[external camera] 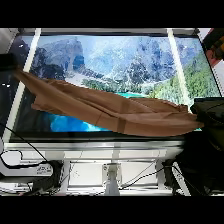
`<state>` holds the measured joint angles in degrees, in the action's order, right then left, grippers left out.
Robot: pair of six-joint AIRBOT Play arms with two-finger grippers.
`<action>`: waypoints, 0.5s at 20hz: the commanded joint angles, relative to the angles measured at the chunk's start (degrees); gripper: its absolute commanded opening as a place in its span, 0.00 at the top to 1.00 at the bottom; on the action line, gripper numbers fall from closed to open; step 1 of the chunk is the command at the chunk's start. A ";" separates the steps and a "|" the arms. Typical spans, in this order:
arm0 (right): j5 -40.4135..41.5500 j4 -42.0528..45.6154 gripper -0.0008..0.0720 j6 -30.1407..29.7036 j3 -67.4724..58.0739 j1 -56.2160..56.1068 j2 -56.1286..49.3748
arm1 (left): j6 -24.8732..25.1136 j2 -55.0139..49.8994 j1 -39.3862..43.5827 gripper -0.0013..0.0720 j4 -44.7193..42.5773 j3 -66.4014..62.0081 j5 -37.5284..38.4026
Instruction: Fold the clothes and pants, and hang the long-sleeved shirts on hangers.
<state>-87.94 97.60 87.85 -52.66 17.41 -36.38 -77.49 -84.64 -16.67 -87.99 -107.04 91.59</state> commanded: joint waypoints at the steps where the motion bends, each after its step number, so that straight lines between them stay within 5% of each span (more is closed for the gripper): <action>1: -5.92 -0.09 0.96 -3.21 -0.07 0.04 0.07 | 2.47 0.13 -1.31 0.96 -2.19 5.53 8.48; 10: -7.23 0.09 0.96 -3.58 -0.07 0.04 0.02 | 12.46 5.03 -13.09 0.96 -2.21 31.87 14.40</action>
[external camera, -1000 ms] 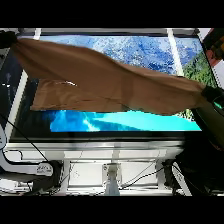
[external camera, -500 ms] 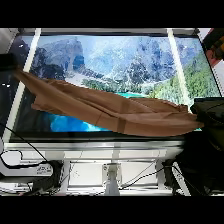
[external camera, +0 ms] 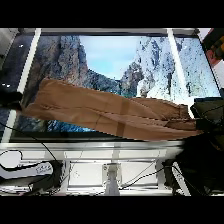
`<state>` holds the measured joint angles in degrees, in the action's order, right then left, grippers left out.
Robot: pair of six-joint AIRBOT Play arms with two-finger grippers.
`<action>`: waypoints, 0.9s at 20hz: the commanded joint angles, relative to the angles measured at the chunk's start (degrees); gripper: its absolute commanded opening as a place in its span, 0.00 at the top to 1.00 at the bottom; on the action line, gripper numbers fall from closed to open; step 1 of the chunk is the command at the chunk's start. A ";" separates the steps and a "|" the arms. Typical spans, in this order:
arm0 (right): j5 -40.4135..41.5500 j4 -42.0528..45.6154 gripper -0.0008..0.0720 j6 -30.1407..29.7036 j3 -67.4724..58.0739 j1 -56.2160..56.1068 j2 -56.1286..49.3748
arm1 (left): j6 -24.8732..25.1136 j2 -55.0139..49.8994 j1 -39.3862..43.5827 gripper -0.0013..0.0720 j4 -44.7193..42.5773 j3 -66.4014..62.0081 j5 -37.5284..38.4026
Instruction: Fold the clothes and pants, and hang the long-sleeved shirts on hangers.
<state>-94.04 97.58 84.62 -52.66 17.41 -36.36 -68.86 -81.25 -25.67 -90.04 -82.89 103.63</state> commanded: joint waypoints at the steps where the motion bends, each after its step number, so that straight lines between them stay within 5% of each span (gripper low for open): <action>1: -1.16 0.15 0.96 -0.35 -0.07 0.04 0.00 | 3.93 1.86 -5.70 0.96 -0.15 9.68 2.19; 9: -11.50 2.82 0.96 -0.37 -0.07 0.04 0.00 | 3.93 1.68 -10.97 0.96 -8.09 15.82 -4.28; 18: -11.50 2.64 0.96 -0.35 -0.02 0.04 -0.07 | 3.93 1.68 -10.97 0.96 -15.21 15.82 -15.34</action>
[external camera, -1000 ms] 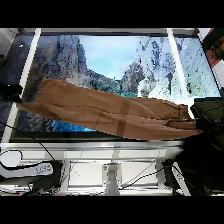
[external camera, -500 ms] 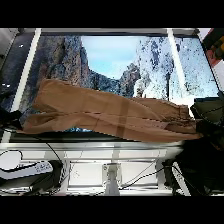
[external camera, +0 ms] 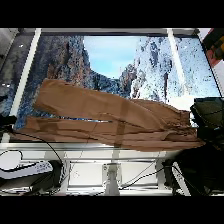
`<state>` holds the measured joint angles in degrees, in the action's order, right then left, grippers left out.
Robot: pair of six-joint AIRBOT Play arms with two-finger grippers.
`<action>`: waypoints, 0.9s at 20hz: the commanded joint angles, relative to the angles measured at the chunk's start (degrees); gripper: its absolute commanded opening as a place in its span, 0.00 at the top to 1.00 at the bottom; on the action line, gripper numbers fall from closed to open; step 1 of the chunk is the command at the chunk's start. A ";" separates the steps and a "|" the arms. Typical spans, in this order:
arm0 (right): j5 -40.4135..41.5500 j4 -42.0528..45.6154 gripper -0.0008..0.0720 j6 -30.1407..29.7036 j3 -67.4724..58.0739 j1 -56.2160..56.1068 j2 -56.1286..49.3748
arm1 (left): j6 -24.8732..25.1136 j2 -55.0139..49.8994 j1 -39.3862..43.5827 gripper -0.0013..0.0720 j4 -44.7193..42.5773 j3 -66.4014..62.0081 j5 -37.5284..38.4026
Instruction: Fold the clothes and pants, and hang the long-sleeved shirts on hangers.
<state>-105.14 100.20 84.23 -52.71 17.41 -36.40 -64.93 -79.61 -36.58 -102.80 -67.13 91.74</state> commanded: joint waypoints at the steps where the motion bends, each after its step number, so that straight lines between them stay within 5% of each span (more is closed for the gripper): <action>1: -0.39 -0.33 0.96 0.04 0.02 0.04 -0.02 | -0.02 0.04 -0.07 0.96 -2.40 0.07 -4.24; 7: -0.39 -2.91 0.96 -0.02 0.02 0.04 -0.02 | 0.00 0.04 -0.07 0.95 -2.43 0.07 -5.88; 8: -0.42 -2.95 0.96 -0.02 0.02 0.04 -0.02 | -0.02 0.04 -0.07 0.89 -2.40 0.07 -5.88; 10: -0.39 -2.93 0.96 0.00 0.02 0.04 -0.02 | -0.24 0.07 -0.07 0.36 -2.40 0.07 -5.84; 11: -0.39 -2.93 0.94 0.00 0.02 0.04 -0.02 | -0.24 0.04 -0.07 0.24 -2.43 0.07 -5.84; 14: -0.39 -2.93 0.44 0.02 0.02 0.04 -0.02 | -0.22 0.04 -0.07 0.24 -3.69 0.04 -5.86; 18: -0.39 -2.91 0.42 0.02 0.02 0.04 -0.02 | -0.22 0.04 -0.04 0.25 -4.13 0.04 -7.63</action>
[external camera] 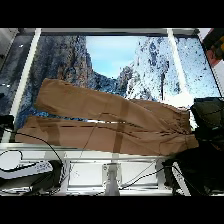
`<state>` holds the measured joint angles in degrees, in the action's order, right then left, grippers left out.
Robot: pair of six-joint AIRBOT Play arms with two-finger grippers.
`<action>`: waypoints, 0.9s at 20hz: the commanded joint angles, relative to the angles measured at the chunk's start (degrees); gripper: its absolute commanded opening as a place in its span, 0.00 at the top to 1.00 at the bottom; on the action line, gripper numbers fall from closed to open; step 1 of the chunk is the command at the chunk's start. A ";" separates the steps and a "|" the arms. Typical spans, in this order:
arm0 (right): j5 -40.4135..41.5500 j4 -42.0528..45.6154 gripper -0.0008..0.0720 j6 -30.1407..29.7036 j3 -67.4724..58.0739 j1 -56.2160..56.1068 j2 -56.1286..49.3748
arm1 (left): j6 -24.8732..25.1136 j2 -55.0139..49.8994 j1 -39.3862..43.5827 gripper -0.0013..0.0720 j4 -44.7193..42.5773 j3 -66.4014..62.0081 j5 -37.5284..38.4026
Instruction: Fold the clothes and pants, and hang the long-sleeved shirts on hangers.
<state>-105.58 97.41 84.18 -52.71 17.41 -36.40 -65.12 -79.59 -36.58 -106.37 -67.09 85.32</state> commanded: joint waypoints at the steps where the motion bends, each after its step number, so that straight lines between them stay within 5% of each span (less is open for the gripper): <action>1: 0.04 -0.11 0.42 0.07 0.02 0.04 -0.02 | -0.04 0.04 0.04 0.25 -0.55 0.00 -1.88; 4: 1.14 -0.09 0.42 0.07 0.02 0.04 -0.04 | -0.04 0.04 0.20 0.25 -0.28 0.00 -3.61; 10: 21.00 1.92 0.42 0.07 0.02 0.11 -3.02 | -5.62 0.04 1.86 0.25 2.29 0.00 -12.55; 18: 26.01 -9.84 0.42 -9.92 -0.04 7.87 -31.21 | -5.60 0.02 3.45 0.25 2.25 0.00 -19.39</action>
<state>-83.07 91.88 77.87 -52.71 22.68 -58.61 -70.39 -79.57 -33.39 -104.25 -67.09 68.40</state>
